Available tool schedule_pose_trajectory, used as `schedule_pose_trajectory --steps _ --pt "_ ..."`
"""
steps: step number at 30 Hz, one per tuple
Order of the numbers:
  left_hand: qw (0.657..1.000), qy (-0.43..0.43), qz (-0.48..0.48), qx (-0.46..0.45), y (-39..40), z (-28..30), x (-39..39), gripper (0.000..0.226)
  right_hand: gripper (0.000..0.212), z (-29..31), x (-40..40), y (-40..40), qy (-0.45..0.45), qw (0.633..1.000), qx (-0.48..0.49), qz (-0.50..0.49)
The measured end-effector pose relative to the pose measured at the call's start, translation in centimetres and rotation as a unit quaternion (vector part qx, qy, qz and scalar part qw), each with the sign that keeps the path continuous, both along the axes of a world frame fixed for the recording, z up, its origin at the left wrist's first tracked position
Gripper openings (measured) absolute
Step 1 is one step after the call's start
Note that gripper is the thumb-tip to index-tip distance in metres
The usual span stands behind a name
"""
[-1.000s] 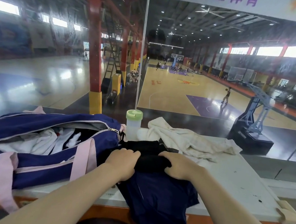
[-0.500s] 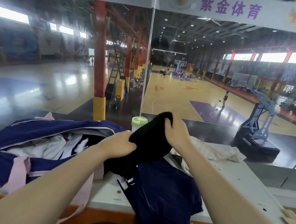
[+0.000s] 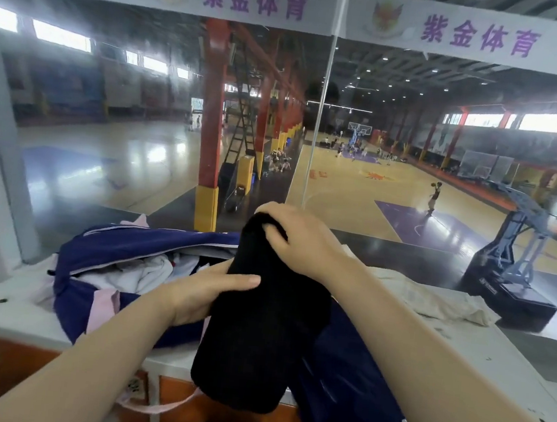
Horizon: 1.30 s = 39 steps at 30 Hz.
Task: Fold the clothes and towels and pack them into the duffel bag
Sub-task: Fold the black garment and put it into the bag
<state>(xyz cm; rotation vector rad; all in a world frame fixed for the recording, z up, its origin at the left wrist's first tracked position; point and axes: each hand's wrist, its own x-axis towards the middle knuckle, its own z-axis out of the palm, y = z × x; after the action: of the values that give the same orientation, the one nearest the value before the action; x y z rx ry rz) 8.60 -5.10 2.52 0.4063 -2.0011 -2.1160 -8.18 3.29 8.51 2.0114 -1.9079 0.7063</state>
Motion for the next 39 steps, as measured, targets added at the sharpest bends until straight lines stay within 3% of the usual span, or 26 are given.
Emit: schedule_pose_trajectory --steps 6,8,10,12,13,15,17,20,24,26,30,32,34,36,39 --pt "0.988 0.042 0.128 0.076 0.1 -1.8 1.0 0.034 0.024 -0.6 2.4 -2.7 -0.041 0.999 0.013 0.005" --pt "0.98 0.036 0.15 0.124 0.3 -2.5 1.7 0.036 0.033 -1.4 2.7 -2.8 -0.115 0.992 0.029 -0.034" --pt "0.974 0.018 0.16 0.157 0.4 -3.1 2.4 0.039 0.052 -2.7 2.5 -2.5 -0.239 0.963 0.074 -0.098" --pt "0.97 0.005 0.162 0.184 0.5 -3.9 2.9 0.039 0.068 -4.1 2.3 -1.3 -0.404 0.896 0.138 -0.125" --pt "0.967 -0.001 0.165 0.195 0.6 -4.2 3.1 0.039 0.07 -4.9 2.0 -0.6 -0.497 0.845 0.165 -0.108" --pt "0.962 -0.012 0.169 0.213 0.7 -4.8 3.2 0.037 0.061 -5.9 2.0 1.0 -0.654 0.729 0.191 -0.064" --pt "0.96 -0.016 0.165 0.227 0.5 -5.2 3.3 0.038 0.048 -6.6 2.4 2.2 -0.717 0.663 0.21 -0.041" --pt "0.959 -0.012 0.153 0.239 -0.4 -5.3 3.5 0.041 0.047 -7.2 2.8 2.4 -0.722 0.651 0.232 -0.029" --pt "0.957 -0.023 0.174 0.231 -2.1 -5.1 4.3 0.036 0.036 -7.8 3.2 -0.1 -0.691 0.704 0.162 -0.019" --pt "0.955 -0.023 0.187 0.228 -3.4 -5.1 4.9 0.035 0.036 -8.0 4.0 -1.7 -0.701 0.7 0.137 -0.015" --pt "0.941 -0.02 0.317 0.117 -6.7 -5.2 5.9 0.038 0.01 -8.4 5.3 -5.5 -0.76 0.629 0.159 -0.037" --pt "0.924 -0.05 0.379 -0.007 -7.8 -6.1 6.9 0.025 0.011 -8.6 5.7 -7.8 -0.777 0.606 0.165 -0.048" --pt "0.906 -0.098 0.367 -0.188 -8.5 -7.9 8.0 0.027 0.022 -8.7 5.8 -10.0 -0.793 0.587 0.157 -0.052" --pt "0.883 -0.142 0.33 -0.302 -9.0 -9.6 8.6 0.02 0.011 -8.9 5.7 -11.9 -0.793 0.584 0.159 -0.063" --pt "0.795 -0.19 0.3 -0.491 -9.6 -10.9 8.4 0.009 0.007 -9.7 5.4 -13.9 -0.751 0.62 0.202 -0.101"
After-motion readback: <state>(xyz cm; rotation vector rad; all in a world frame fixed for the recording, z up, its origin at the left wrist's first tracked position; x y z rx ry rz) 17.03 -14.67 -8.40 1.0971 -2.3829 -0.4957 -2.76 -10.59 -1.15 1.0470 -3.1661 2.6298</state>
